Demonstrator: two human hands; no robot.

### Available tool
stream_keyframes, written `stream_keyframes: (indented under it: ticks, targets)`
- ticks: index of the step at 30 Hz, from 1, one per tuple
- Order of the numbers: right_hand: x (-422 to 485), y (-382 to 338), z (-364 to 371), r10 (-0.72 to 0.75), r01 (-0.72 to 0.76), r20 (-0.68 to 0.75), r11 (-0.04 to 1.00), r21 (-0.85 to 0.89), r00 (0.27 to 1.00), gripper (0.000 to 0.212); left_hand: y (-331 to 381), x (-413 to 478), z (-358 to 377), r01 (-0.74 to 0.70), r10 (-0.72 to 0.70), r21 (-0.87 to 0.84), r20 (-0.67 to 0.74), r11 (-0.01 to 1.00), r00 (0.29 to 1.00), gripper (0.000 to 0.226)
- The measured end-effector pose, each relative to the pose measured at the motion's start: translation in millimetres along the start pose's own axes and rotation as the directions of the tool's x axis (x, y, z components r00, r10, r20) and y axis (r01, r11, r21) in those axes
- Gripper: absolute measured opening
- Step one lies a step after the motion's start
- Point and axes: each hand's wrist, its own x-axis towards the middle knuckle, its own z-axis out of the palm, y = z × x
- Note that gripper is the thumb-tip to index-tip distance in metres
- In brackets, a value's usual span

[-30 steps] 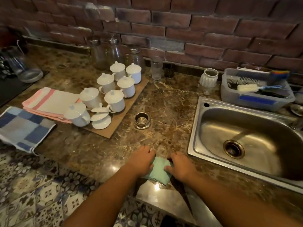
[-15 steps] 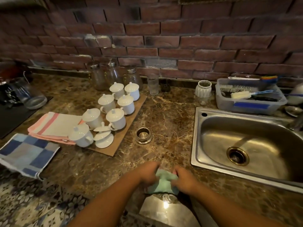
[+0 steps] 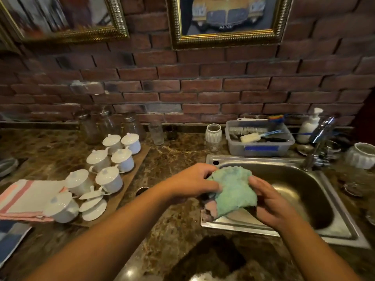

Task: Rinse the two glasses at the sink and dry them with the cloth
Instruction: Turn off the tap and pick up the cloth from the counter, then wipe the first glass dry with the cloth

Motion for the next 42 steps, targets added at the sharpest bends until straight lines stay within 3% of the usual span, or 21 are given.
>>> stream_keyframes:
  ticks: [2, 4, 9, 12, 14, 16, 19, 24, 29, 32, 34, 36, 40, 42]
  targets:
    - [-10.5, -12.9, -6.6, 0.037, -0.033, -0.022, 0.986, 0.161, 0.999, 0.095, 33.1, 11.0, 13.7, -0.043, 0.044, -0.022, 0.039, 0.999, 0.998, 0.02]
    - [-20.1, -22.5, -14.1, 0.05, -0.048, -0.001, 0.963, 0.265, 0.999, 0.106, 58.9, 24.0, 28.2, -0.047, 0.047, 0.001, 0.073, 0.999, 0.996, 0.024]
    - [-48.1, -57.4, -55.1, 0.005, -0.107, 0.251, 0.913, 0.393, 0.968, 0.104, 110.4, 60.2, 66.5, 0.03, -0.037, 0.049, 0.14, 0.998, 0.989, 0.039]
    - [-69.3, -87.0, -85.3, 0.019, -0.173, 0.359, 0.899, 0.403, 0.933, 0.089, 135.7, 86.2, 95.5, 0.078, -0.09, 0.074, 0.183, 0.994, 0.979, 0.032]
    - [-79.5, -104.2, -109.7, 0.027, -0.138, 0.296, 0.922, 0.361, 0.955, 0.085, 153.0, 106.3, 118.2, 0.111, -0.128, 0.088, 0.218, 0.99, 0.968, 0.03]
    - [-90.3, -120.6, -133.0, 0.028, -0.075, 0.149, 0.944, 0.322, 0.988, 0.099, 169.8, 126.9, 140.1, 0.136, -0.162, 0.115, 0.262, 0.984, 0.951, 0.031]
    - [-108.3, -141.7, -167.5, 0.008, -0.025, 0.055, 0.949, 0.313, 0.998, 0.104, 191.4, 156.2, 170.9, 0.17, -0.223, 0.203, 0.277, 0.964, 0.935, 0.025]
    - [-143.1, -164.3, -213.7, 0.007, -0.015, 0.022, 0.925, 0.379, 1.0, 0.104, 219.7, 191.6, 221.2, 0.156, -0.262, 0.508, 0.143, 0.847, 0.955, 0.033]
    - [-172.9, -171.6, -254.6, 0.063, -0.061, 0.01, 0.883, 0.465, 0.998, 0.106, 226.0, 214.9, 254.4, 0.154, -0.304, 0.583, 0.167, 0.798, 0.938, 0.03]
    - [-185.0, -171.9, -270.8, 0.068, -0.066, 0.014, 0.863, 0.501, 0.998, 0.1, 228.2, 229.7, 277.7, 0.097, -0.28, 0.573, 0.24, 0.814, 0.93, 0.027]
    - [-189.8, -170.6, -280.9, 0.072, -0.043, -0.04, 0.87, 0.491, 0.997, 0.077, 227.0, 244.8, 293.9, 0.054, -0.269, 0.594, 0.28, 0.803, 0.922, 0.024]
    - [-195.6, -169.0, -293.7, 0.086, -0.009, -0.136, 0.875, 0.484, 0.987, 0.05, 221.9, 263.2, 312.7, -0.01, -0.258, 0.679, 0.293, 0.734, 0.92, 0.021]
    - [-211.4, -163.4, -338.1, 0.092, 0.11, -0.345, 0.844, 0.524, 0.934, 0.055, 206.2, 305.6, 359.3, -0.239, -0.107, 0.906, 0.292, 0.35, 0.95, 0.016]
    - [-224.8, -163.0, -359.1, 0.099, 0.165, -0.423, 0.823, 0.544, 0.901, 0.059, 198.0, 325.7, 382.8, -0.289, -0.036, 0.901, 0.317, 0.325, 0.948, 0.018]
